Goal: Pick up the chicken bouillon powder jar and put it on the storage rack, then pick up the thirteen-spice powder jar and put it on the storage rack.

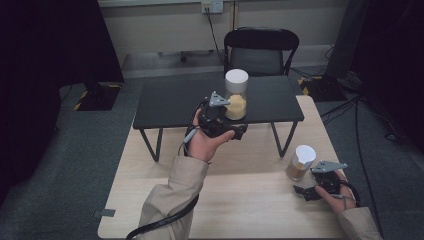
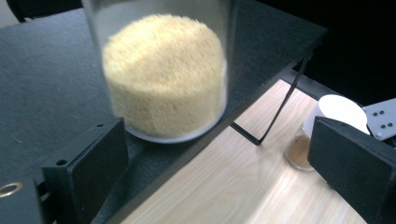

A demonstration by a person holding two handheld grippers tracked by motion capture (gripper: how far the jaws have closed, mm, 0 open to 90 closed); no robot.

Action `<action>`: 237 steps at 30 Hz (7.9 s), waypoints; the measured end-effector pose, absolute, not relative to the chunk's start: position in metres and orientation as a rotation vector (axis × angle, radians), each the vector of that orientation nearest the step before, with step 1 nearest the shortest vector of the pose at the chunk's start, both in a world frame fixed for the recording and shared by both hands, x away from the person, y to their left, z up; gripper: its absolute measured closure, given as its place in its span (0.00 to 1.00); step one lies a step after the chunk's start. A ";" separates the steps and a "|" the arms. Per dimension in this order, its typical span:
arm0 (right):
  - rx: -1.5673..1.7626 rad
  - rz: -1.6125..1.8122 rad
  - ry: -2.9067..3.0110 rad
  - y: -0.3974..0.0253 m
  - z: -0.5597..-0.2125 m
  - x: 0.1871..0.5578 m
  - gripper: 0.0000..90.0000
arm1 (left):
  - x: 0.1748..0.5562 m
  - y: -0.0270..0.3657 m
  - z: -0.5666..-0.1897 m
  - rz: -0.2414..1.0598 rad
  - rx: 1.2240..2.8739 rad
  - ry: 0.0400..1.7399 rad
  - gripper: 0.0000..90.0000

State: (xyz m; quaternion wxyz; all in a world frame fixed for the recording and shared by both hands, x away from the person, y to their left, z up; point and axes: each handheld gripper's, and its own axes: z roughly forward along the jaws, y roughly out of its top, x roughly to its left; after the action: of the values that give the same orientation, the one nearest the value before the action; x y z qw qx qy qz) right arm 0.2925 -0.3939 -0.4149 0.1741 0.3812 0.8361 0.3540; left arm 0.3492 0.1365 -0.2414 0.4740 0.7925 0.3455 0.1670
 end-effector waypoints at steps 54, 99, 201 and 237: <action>1.082 1.003 2.370 -0.394 -0.415 0.293 0.00 | 0.332 0.171 -0.323 0.269 1.898 0.743 0.00; 1.082 1.003 2.370 -0.394 -0.415 0.293 0.00 | 0.314 0.204 -0.387 0.238 1.931 0.846 0.01; 1.081 1.001 2.374 -0.394 -0.414 0.294 0.00 | 0.268 0.241 -0.419 0.445 2.137 1.024 0.00; 1.082 1.192 2.224 -0.393 -0.397 0.299 0.20 | 0.268 0.240 -0.419 0.444 2.137 1.022 0.00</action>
State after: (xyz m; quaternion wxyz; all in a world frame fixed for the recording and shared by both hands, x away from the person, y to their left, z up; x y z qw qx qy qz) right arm 0.2991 -0.3932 -0.3968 0.1967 0.3865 0.7942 0.4256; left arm 0.2684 0.2397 -0.4190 0.3577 0.8281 0.3959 0.1722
